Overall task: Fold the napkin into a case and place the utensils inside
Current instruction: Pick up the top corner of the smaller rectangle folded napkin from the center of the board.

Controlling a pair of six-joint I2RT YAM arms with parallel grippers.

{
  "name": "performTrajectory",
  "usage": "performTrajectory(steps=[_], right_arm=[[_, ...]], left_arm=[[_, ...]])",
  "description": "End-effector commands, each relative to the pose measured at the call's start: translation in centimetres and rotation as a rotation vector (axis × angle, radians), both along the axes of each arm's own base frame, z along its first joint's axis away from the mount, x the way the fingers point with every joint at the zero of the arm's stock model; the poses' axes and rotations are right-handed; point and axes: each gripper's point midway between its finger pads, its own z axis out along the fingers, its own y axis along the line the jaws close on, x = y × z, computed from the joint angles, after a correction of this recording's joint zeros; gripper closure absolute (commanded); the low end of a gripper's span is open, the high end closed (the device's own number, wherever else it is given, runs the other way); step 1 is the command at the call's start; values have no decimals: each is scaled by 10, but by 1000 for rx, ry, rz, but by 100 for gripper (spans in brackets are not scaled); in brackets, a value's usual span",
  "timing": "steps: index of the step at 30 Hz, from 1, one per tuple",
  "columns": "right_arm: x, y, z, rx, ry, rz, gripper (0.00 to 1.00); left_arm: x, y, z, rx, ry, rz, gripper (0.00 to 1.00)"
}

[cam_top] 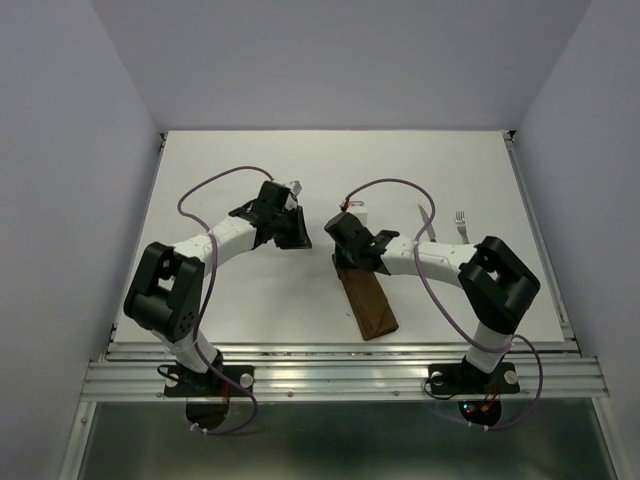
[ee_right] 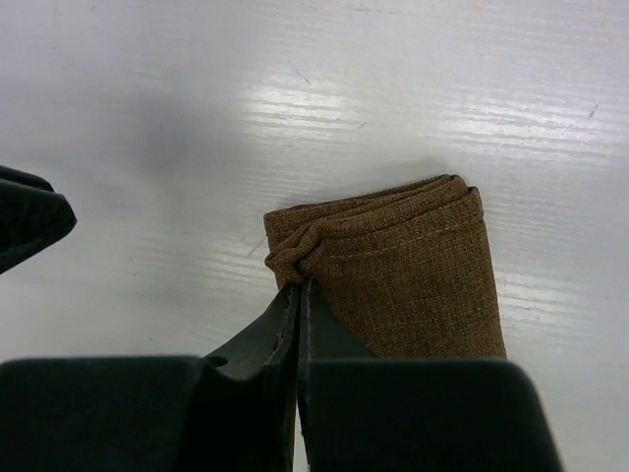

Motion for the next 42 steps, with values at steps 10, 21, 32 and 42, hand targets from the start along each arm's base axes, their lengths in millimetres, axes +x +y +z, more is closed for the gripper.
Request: performTrajectory(steps=[10,21,32,42], right_arm=[[3,7,34,318,-22,23,99],[-1,3,36,327,-22,45,99],[-4,3,30,321,-1,73,98],[-23,-11,61,308,-4,121,43]], left_arm=[[-21,-35,24,8,-165,-115,55],[-36,-50,10,-70,-77,-178,84],[-32,-54,-8,-24,-51,-179,88],[-24,-56,-19,-4,-38,-170,96]])
